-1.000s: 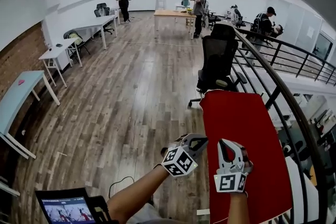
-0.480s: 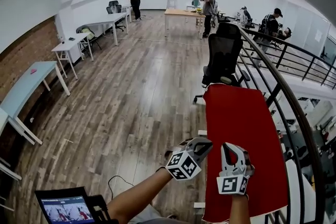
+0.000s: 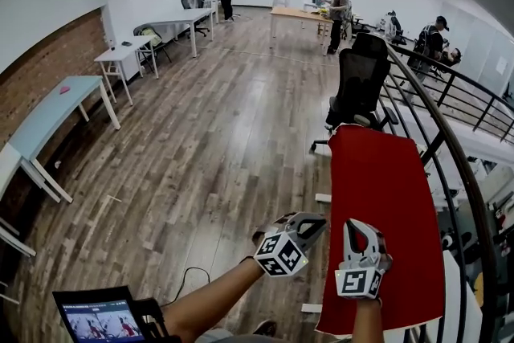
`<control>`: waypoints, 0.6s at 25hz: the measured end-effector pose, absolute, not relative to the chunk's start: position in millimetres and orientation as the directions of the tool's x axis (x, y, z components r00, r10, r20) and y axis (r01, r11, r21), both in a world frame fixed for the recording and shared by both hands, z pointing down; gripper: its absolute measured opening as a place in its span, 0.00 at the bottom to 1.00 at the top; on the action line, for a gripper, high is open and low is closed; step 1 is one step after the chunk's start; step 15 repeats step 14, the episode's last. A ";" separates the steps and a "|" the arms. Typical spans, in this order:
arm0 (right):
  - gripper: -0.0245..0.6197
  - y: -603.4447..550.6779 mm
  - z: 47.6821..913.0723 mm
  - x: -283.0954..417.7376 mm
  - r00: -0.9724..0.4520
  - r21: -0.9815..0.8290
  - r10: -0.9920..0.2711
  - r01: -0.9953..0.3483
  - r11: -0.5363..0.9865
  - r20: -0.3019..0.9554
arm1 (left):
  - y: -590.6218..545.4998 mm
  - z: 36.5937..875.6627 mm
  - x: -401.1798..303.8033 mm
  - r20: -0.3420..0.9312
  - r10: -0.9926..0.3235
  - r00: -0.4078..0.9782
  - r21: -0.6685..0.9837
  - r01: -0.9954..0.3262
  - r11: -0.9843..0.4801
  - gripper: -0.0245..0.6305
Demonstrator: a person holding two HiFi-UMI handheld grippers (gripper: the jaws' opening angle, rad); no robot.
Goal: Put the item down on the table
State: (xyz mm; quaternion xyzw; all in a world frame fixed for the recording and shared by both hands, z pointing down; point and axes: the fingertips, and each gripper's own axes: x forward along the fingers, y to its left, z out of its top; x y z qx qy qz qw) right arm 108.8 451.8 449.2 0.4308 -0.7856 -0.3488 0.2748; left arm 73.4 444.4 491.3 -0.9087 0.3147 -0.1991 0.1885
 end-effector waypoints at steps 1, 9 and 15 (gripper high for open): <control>0.05 452.2 454.1 97.7 -0.481 0.782 -0.866 -0.483 0.393 0.138 | 446.7 498.3 61.4 0.248 -0.650 0.718 -0.461 -0.503 -0.731 0.04; 0.05 490.7 447.1 2.7 -0.525 0.772 -0.834 -0.455 0.445 0.171 | 492.6 502.4 -32.9 0.281 -0.677 0.681 -0.412 -0.551 -0.725 0.04; 0.05 522.8 447.6 -48.0 -0.532 0.770 -0.827 -0.446 0.456 0.182 | 524.7 501.3 -84.9 0.285 -0.684 0.671 -0.405 -0.562 -0.721 0.04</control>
